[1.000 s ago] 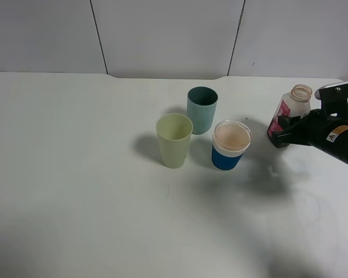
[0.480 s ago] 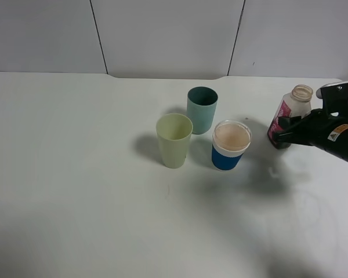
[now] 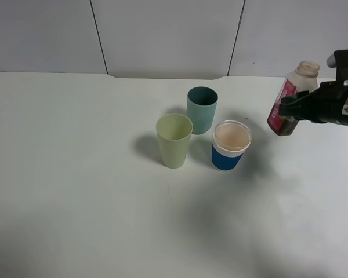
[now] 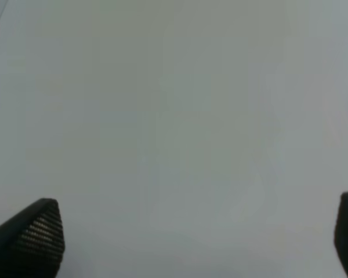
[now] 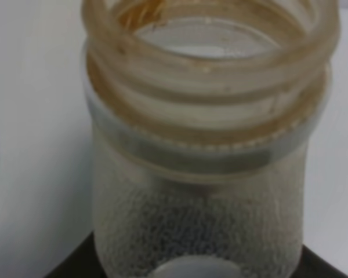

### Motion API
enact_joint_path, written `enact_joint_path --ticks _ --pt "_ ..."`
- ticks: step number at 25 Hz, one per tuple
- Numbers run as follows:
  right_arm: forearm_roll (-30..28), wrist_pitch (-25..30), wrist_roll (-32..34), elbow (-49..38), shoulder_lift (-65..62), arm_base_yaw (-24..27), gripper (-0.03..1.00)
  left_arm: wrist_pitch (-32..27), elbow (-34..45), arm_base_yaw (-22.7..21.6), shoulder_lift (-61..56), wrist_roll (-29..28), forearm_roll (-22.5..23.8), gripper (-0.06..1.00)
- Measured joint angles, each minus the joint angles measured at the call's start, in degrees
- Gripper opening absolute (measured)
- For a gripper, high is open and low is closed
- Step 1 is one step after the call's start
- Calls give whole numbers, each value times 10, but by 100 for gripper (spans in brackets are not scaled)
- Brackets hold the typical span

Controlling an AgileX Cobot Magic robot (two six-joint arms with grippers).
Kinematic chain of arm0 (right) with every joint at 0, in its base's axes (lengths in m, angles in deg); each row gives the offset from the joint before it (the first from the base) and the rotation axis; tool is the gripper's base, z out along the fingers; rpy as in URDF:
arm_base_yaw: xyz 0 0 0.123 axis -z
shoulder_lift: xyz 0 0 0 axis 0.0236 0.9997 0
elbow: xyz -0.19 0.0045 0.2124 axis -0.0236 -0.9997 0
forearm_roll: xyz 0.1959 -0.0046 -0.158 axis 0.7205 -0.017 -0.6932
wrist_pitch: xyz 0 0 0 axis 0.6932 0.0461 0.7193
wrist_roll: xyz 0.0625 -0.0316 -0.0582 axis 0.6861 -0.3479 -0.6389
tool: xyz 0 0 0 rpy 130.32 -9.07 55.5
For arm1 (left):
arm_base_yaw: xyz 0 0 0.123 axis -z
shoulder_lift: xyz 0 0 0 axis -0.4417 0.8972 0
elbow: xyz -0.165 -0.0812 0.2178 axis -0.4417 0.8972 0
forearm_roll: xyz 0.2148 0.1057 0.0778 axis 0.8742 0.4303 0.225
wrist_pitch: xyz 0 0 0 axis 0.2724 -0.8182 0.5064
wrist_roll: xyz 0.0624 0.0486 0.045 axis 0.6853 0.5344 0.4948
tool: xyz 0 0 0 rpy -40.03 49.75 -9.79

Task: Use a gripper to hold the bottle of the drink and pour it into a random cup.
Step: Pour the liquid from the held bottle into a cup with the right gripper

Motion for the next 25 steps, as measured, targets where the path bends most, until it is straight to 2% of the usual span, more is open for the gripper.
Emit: enact_joint_path --ticks 5,11,13,16,19,25 --pt "-177 86 185 46 -36 0 36 0 0 0 0 0 0 93" --pt "-468 158 444 80 -44 -20 36 0 0 0 0 0 0 93" --pt "-534 186 508 89 -44 -35 36 0 0 0 0 0 0 93" --pt "-583 230 542 98 -44 -67 36 0 0 0 0 0 0 93" --pt "-617 272 546 98 -44 -106 36 0 0 0 0 0 0 93" --pt "-631 337 535 98 -44 -171 36 0 0 0 0 0 0 93"
